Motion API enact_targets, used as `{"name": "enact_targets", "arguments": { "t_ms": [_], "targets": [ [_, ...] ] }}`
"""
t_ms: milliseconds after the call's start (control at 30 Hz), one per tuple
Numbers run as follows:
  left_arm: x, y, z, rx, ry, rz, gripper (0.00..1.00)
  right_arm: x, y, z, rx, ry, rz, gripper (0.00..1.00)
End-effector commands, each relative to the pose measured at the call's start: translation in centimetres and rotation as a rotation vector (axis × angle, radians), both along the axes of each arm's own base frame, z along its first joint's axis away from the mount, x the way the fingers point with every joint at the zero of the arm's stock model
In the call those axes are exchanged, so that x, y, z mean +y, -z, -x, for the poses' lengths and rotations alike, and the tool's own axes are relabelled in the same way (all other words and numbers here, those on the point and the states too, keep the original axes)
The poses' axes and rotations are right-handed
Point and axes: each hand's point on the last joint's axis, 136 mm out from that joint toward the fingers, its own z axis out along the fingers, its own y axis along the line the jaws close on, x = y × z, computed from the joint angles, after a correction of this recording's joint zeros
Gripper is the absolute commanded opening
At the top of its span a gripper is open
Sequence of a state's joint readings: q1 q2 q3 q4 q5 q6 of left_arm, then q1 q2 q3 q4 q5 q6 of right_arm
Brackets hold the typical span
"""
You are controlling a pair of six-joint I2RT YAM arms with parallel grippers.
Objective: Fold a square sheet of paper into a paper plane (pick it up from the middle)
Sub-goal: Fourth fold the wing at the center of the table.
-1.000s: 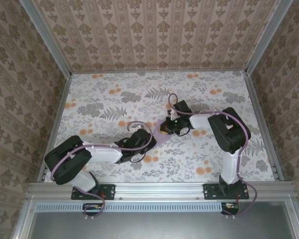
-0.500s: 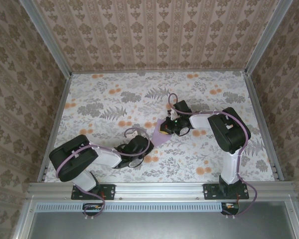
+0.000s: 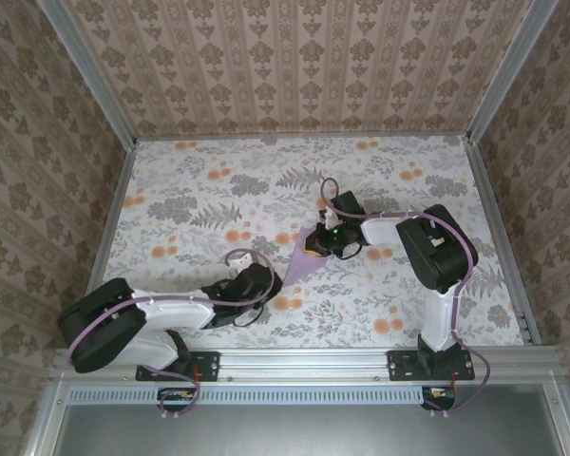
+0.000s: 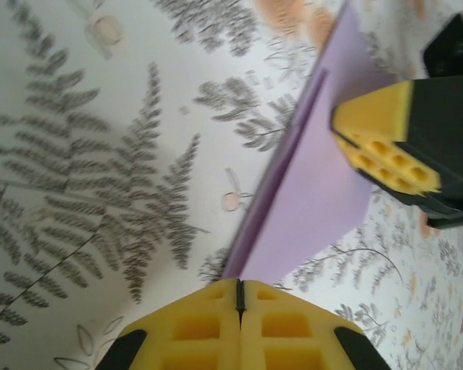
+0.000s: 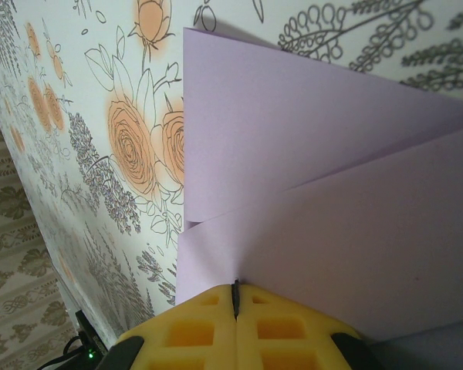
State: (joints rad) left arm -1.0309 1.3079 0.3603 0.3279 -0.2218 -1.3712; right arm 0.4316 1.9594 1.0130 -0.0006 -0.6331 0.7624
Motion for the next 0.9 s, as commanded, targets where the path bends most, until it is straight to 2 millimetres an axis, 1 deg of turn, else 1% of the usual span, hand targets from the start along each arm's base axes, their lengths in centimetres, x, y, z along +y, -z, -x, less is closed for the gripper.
{"name": "enact_targets", "arguments": {
  "t_ms": [0, 67, 200, 300, 400, 467, 600, 667, 800, 867],
  "targets": [
    [-0.8, -3.1, -1.8, -0.138, 0.067, -0.03, 0.0, -4.3, 7.0, 3.6, 0.193, 0.058, 0.249, 0.0],
    [-1.6, -4.1, -2.5, -0.16, 0.106, -0.017, 0.0, -4.3, 7.1, 3.5, 0.197, 0.057, 0.249, 0.0],
    [-3.8, -4.6, -3.3, -0.161, 0.186, 0.015, 0.0, -4.3, 7.0, 3.5, 0.196, 0.054, 0.248, 0.0],
    [-5.8, -4.0, -3.6, -0.127, 0.256, 0.033, 0.0, -4.2, 7.0, 3.5, 0.197, 0.051, 0.246, 0.0],
    [-7.0, -3.0, -4.1, -0.096, 0.27, 0.029, 0.0, -4.2, 6.9, 3.5, 0.197, 0.05, 0.245, 0.0],
    [-7.1, -2.0, -4.4, -0.074, 0.25, 0.016, 0.0, -4.2, 6.9, 3.6, 0.2, 0.049, 0.244, 0.0],
    [-6.1, 0.2, -4.7, -0.029, 0.195, -0.011, 0.0, -4.3, 6.9, 3.8, 0.202, 0.047, 0.246, 0.0],
    [-5.8, 0.9, -4.8, -0.014, 0.183, -0.016, 0.0, -4.2, 6.9, 3.8, 0.202, 0.045, 0.244, 0.0],
    [-5.4, 2.2, -4.4, 0.022, 0.171, -0.018, 0.0, -4.3, 7.0, 3.9, 0.204, 0.045, 0.247, 0.0],
    [-4.9, 3.2, -3.9, 0.06, 0.155, -0.024, 0.0, -4.3, 7.0, 3.9, 0.205, 0.046, 0.249, 0.0]
  ]
}}
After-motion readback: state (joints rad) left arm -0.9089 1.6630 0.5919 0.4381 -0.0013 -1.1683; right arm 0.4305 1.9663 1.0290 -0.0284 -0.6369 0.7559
